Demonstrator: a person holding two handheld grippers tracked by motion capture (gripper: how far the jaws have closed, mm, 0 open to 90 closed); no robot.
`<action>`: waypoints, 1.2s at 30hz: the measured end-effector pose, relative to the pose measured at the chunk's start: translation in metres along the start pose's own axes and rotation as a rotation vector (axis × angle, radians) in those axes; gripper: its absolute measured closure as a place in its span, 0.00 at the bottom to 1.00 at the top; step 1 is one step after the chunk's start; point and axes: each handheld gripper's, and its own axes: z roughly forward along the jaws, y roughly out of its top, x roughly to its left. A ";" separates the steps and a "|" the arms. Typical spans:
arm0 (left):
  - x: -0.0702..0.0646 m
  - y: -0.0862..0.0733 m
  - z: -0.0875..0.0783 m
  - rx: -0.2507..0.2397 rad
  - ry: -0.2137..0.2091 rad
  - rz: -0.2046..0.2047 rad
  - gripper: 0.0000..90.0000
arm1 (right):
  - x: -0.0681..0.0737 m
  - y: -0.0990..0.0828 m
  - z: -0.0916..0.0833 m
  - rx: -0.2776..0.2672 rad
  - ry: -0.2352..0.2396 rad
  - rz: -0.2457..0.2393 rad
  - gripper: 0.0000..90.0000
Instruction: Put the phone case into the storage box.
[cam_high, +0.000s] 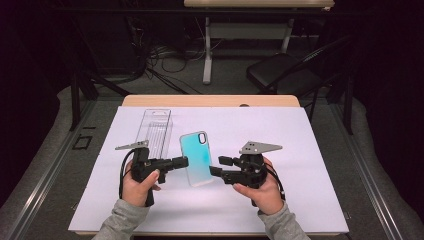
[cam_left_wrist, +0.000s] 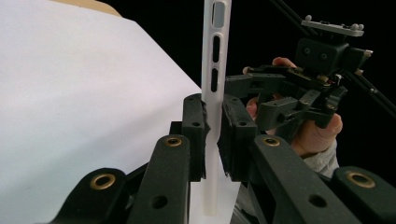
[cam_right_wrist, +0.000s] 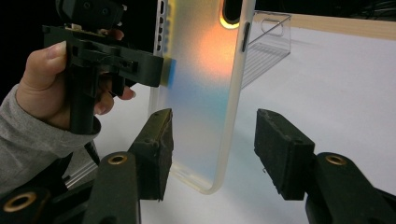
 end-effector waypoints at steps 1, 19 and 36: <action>0.000 0.000 0.000 0.001 -0.001 0.002 0.91 | 0.000 0.000 0.001 -0.001 0.004 0.002 0.53; -0.006 -0.002 0.007 0.035 -0.034 0.025 0.91 | -0.004 -0.002 0.001 0.016 0.027 0.037 0.60; -0.010 -0.004 0.012 0.056 -0.066 0.055 0.91 | -0.007 -0.002 0.001 0.022 0.061 0.058 0.62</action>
